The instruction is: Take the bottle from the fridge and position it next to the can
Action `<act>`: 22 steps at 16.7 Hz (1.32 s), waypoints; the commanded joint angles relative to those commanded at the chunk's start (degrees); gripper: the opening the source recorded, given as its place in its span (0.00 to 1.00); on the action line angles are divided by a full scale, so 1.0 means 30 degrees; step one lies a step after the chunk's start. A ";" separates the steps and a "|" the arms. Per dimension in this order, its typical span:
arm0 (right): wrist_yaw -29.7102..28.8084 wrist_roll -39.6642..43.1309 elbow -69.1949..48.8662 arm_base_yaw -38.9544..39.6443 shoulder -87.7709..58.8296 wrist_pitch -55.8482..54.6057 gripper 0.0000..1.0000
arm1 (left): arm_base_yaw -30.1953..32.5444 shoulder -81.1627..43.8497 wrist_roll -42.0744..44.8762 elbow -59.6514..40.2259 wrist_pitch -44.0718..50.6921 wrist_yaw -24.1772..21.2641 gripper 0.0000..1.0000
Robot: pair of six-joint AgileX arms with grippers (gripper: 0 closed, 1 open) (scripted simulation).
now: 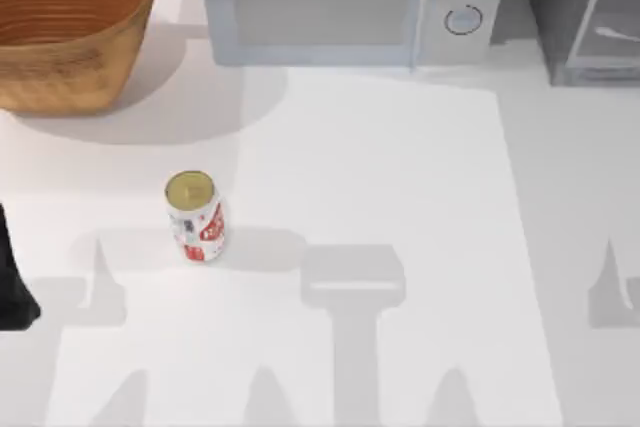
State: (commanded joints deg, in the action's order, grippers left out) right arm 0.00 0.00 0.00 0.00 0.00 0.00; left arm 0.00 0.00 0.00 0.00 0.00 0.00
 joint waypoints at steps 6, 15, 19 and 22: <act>0.0283 0.0001 -0.1376 -0.0536 -0.1997 -0.1576 1.00 | 0.0000 0.0000 0.0000 0.0000 0.0000 0.0000 1.00; 0.2509 -0.0051 -0.9055 -0.3104 -1.7926 -1.0422 1.00 | 0.0000 0.0000 0.0000 0.0000 0.0000 0.0000 1.00; 0.3671 -0.0065 -1.2832 -0.4294 -2.7538 -1.4773 1.00 | 0.0000 0.0000 0.0000 0.0000 0.0000 0.0000 1.00; 0.4429 -0.0070 -1.5301 -0.5065 -3.3279 -1.7614 1.00 | 0.0000 0.0000 0.0000 0.0000 0.0000 0.0000 1.00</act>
State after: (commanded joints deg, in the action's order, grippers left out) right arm 13.29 -0.21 -45.90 -15.19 -99.84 -52.84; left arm 0.00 0.00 0.00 0.00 0.00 0.00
